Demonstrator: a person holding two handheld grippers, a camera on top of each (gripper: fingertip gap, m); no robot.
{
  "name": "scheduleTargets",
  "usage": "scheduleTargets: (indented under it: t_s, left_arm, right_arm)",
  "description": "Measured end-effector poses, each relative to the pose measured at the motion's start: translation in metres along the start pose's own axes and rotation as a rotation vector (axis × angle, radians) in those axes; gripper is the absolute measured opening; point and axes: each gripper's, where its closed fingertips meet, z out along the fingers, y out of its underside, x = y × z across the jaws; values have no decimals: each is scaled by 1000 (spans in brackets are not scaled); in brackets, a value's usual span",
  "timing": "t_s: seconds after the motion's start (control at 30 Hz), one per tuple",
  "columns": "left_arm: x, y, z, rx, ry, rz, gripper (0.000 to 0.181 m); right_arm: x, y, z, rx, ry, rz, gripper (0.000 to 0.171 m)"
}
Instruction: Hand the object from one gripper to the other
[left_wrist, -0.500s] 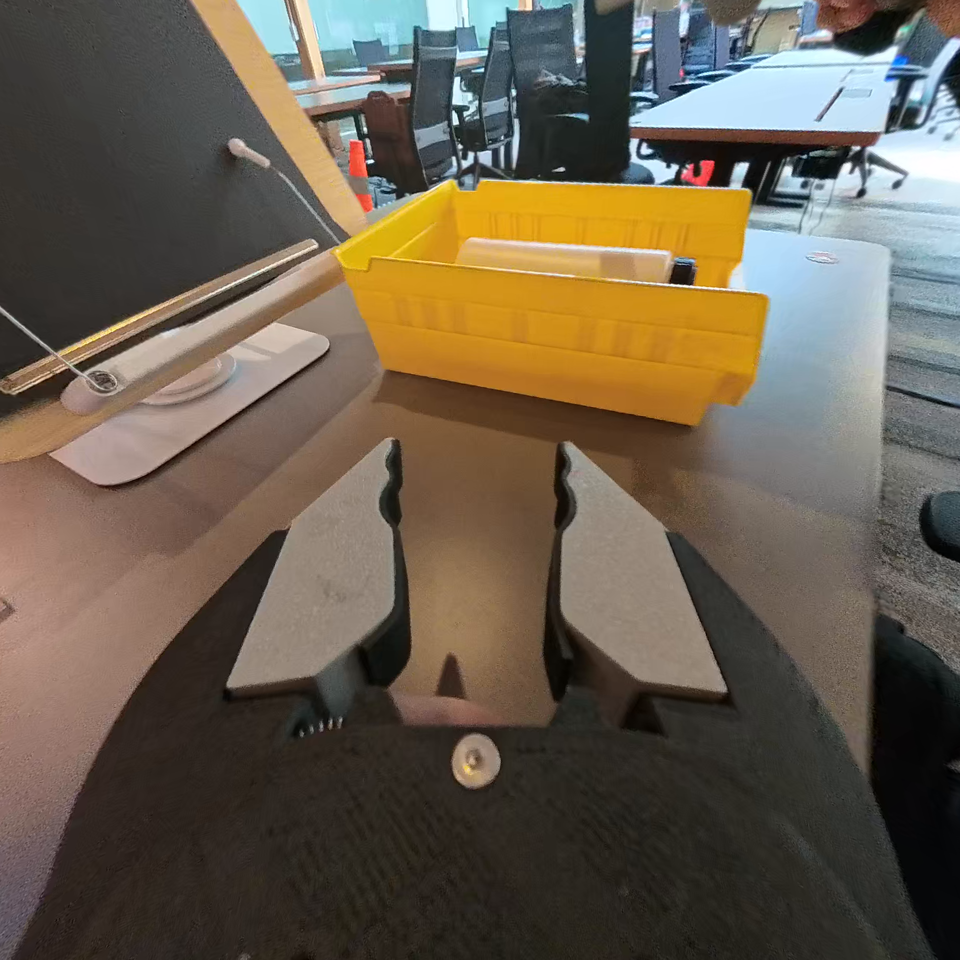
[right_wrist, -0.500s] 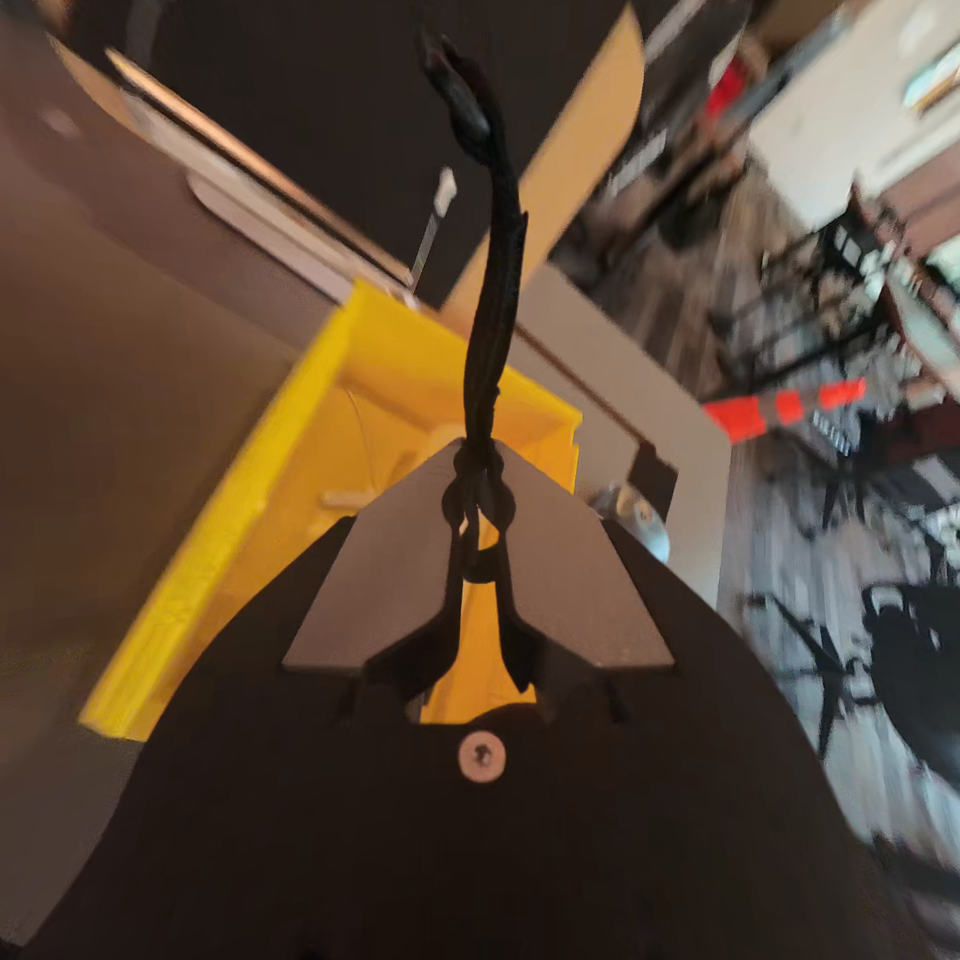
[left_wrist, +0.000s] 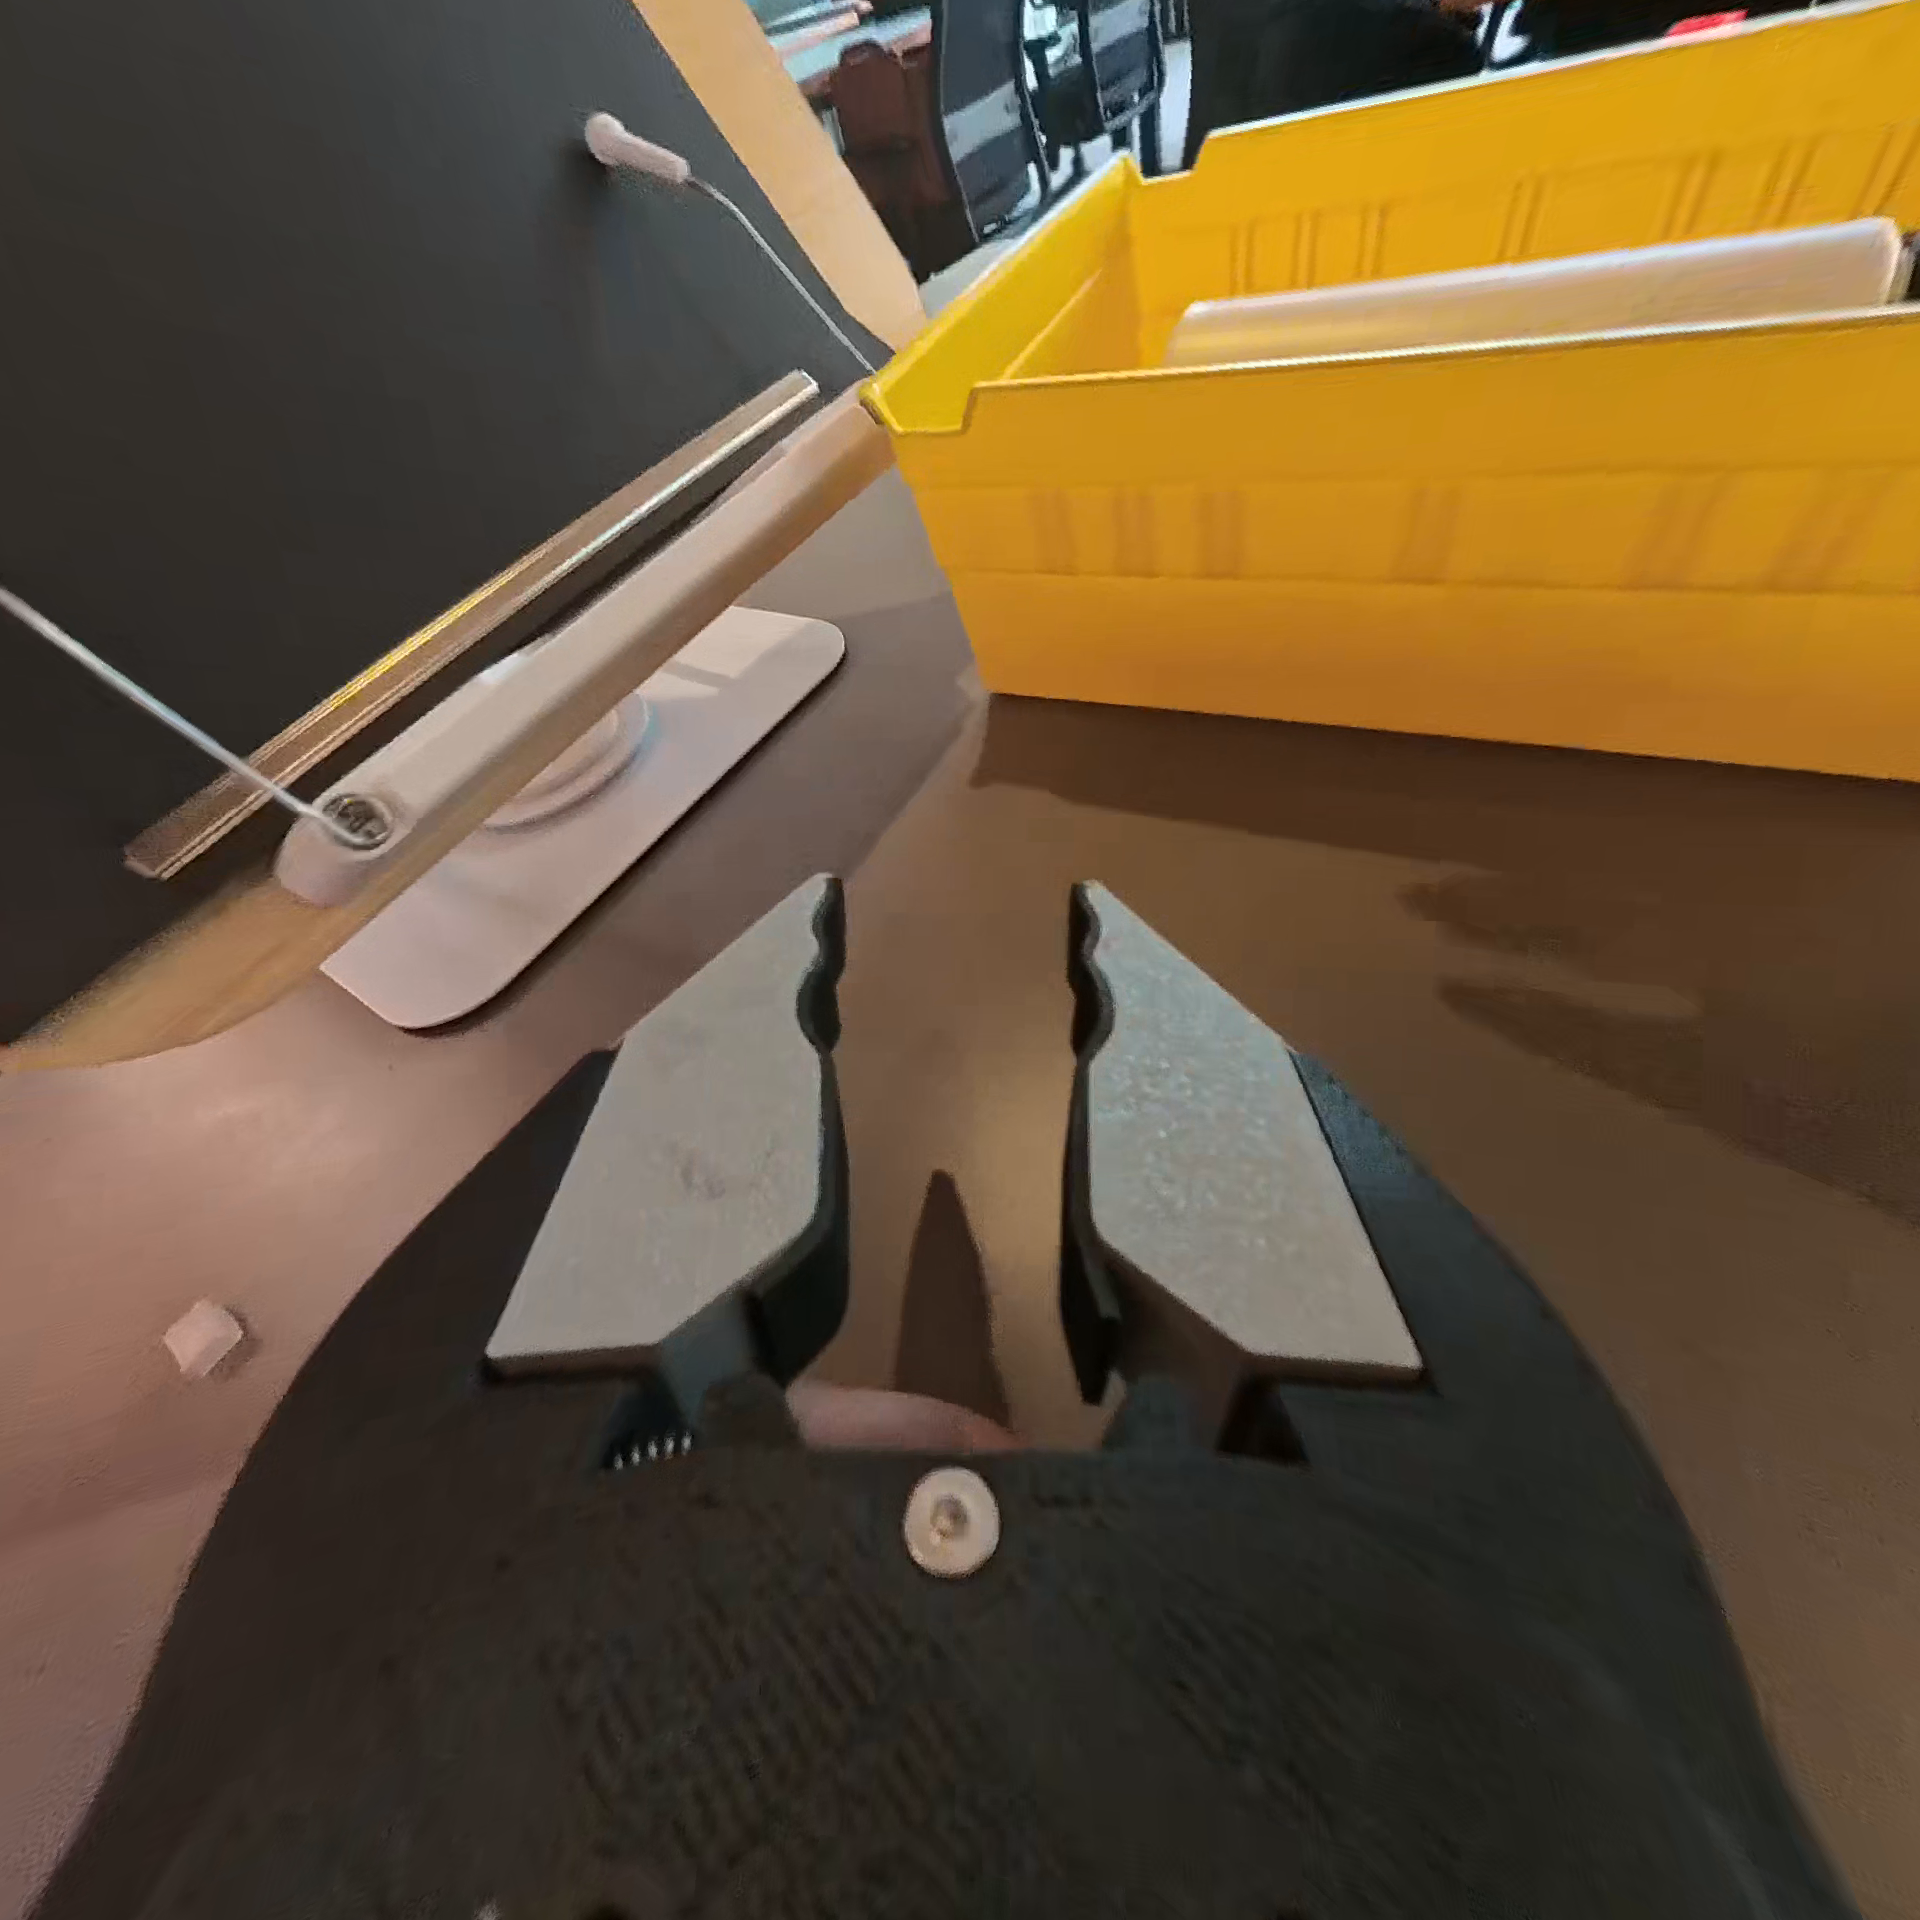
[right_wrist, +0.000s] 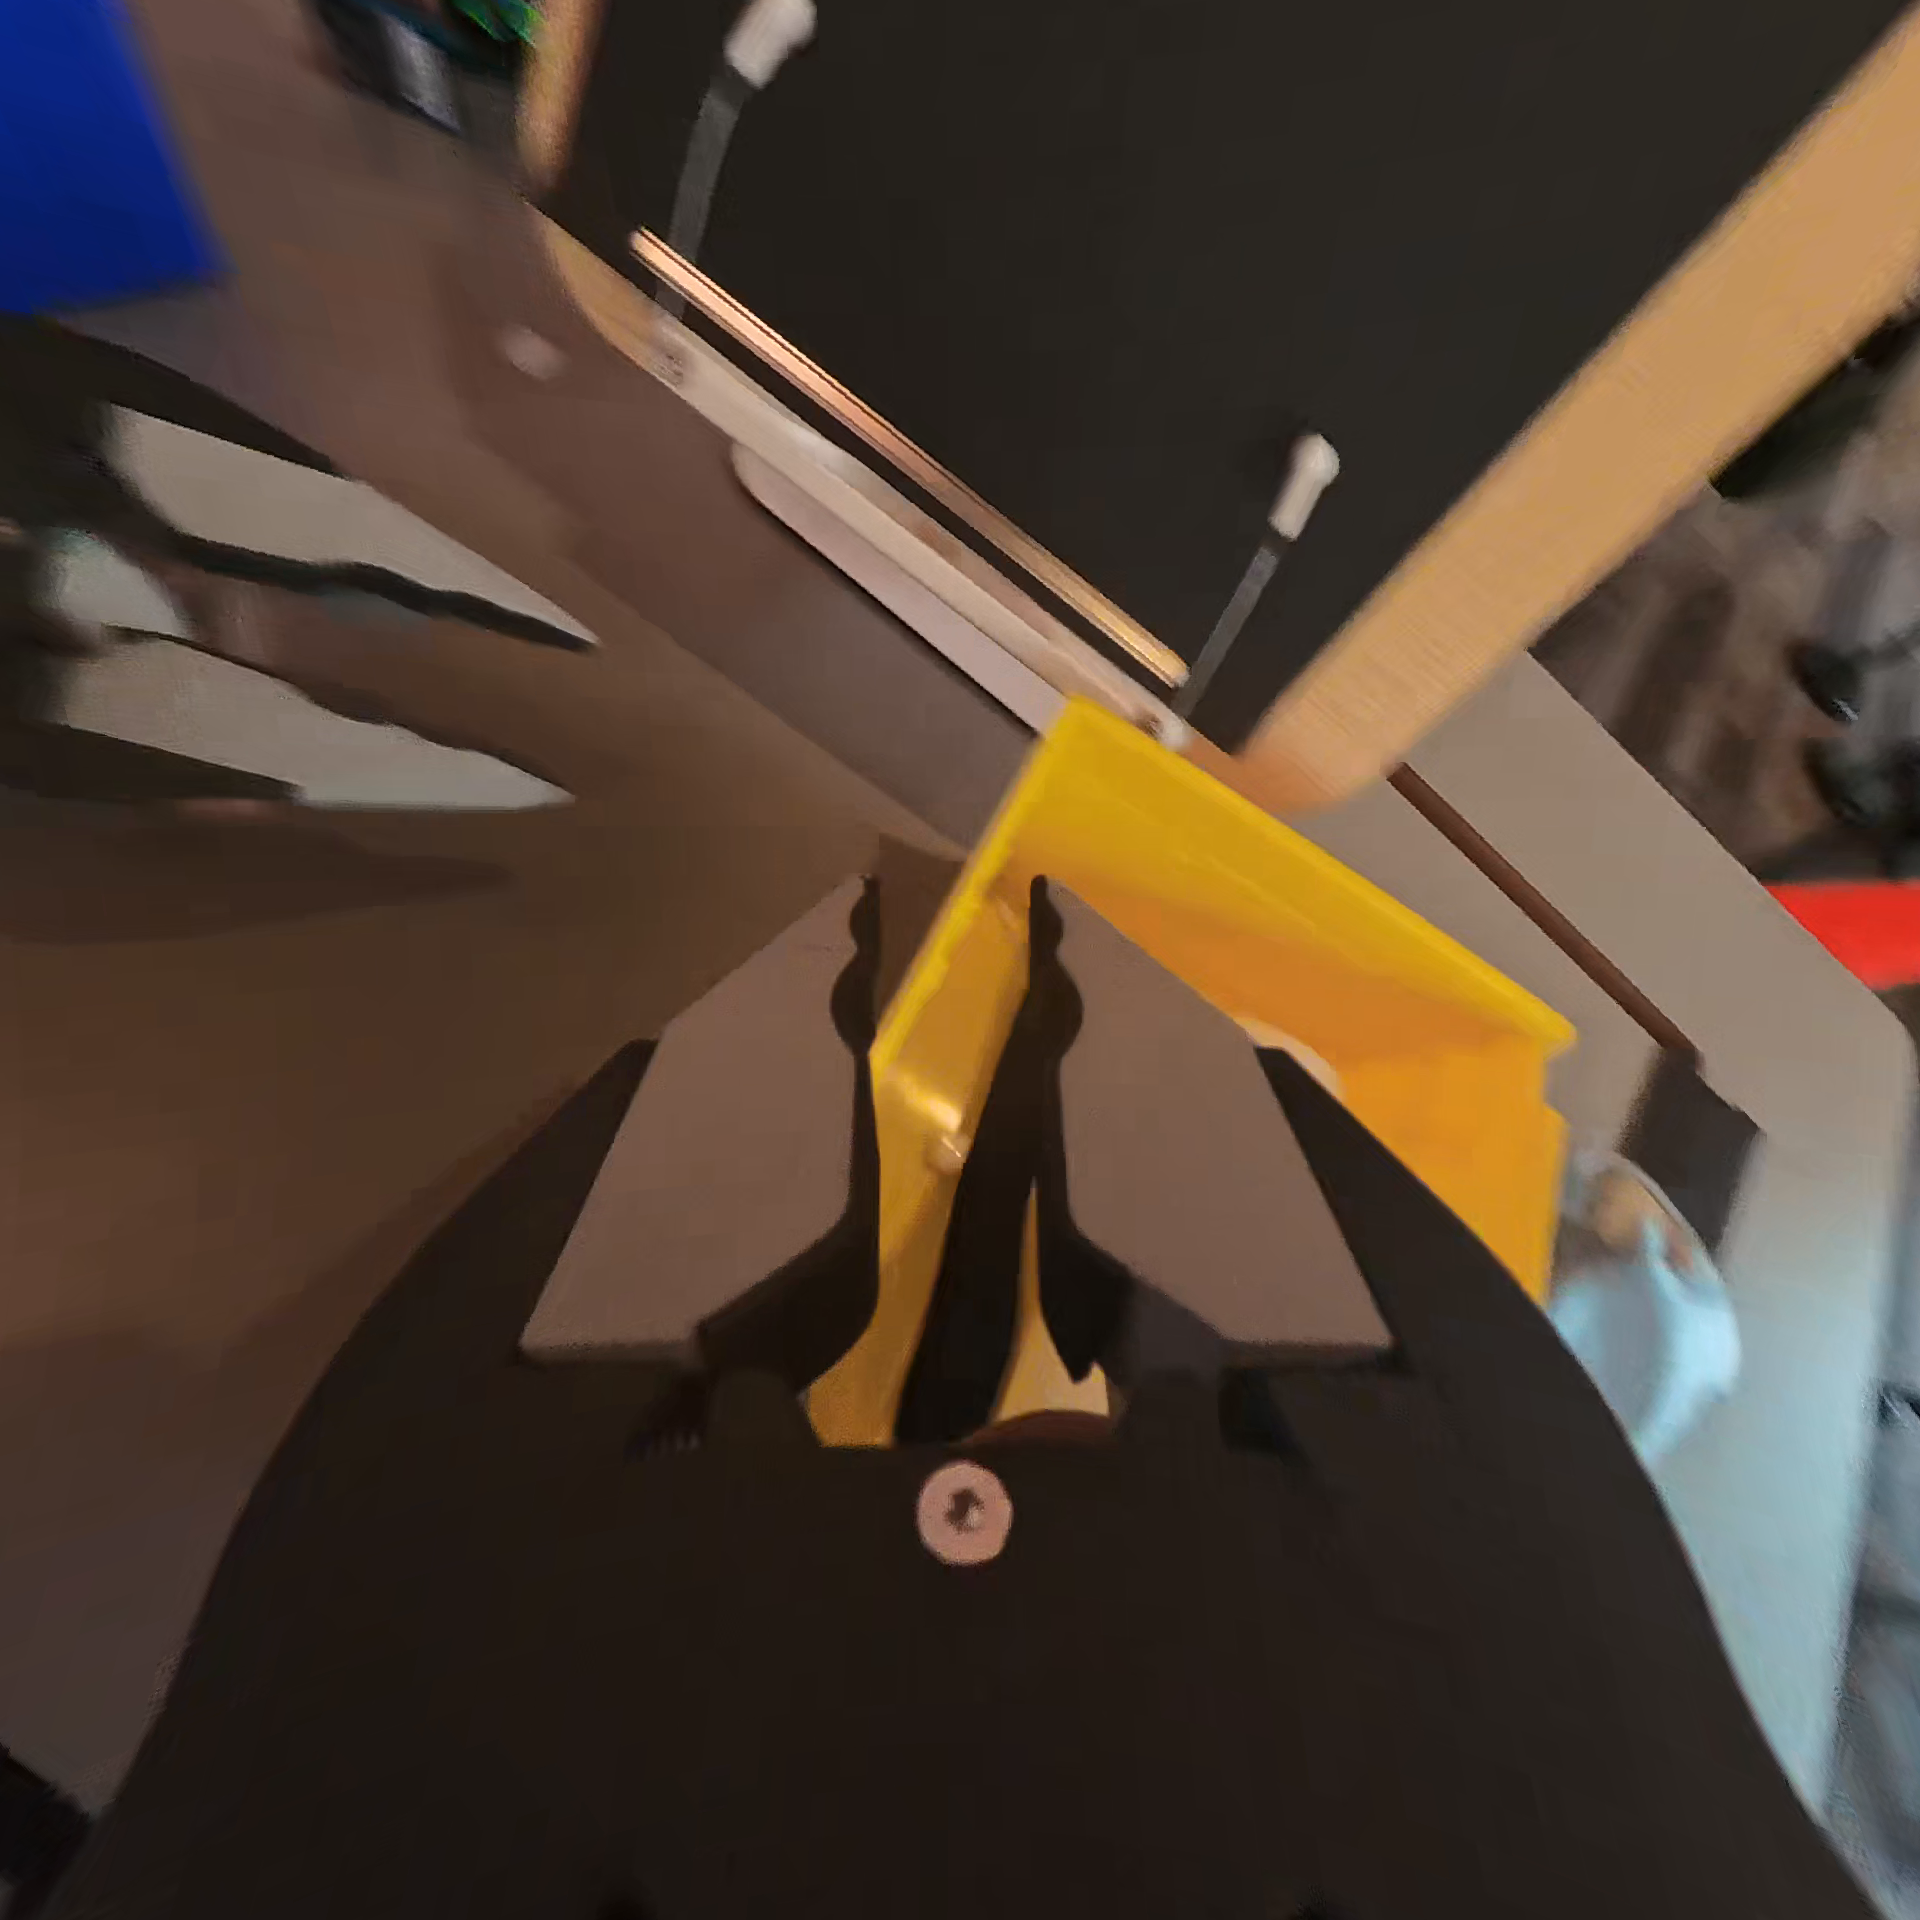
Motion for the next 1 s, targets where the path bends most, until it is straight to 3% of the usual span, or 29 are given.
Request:
scheduleTargets:
  t_s: [0.17,0.3,0.4,0.6,1.0]
  left_arm:
    - [-18,2,-11,28,-36,-54,35]
    - [-22,6,-8,-3,-52,-72,34]
    - [-22,4,-11,13,-69,-59,33]
    - [-24,3,-15,22,-106,-61,33]
    - [-39,4,-21,44,-158,-142,31]
  right_arm:
    - [-18,-6,11,101,-19,5,26]
    - [-75,-27,6,289,-229,50,30]
    - [-121,-31,14,317,-363,33,44]
    - [-163,-51,9,432,-389,-52,39]
    - [-204,0,54,409,-551,-36,47]
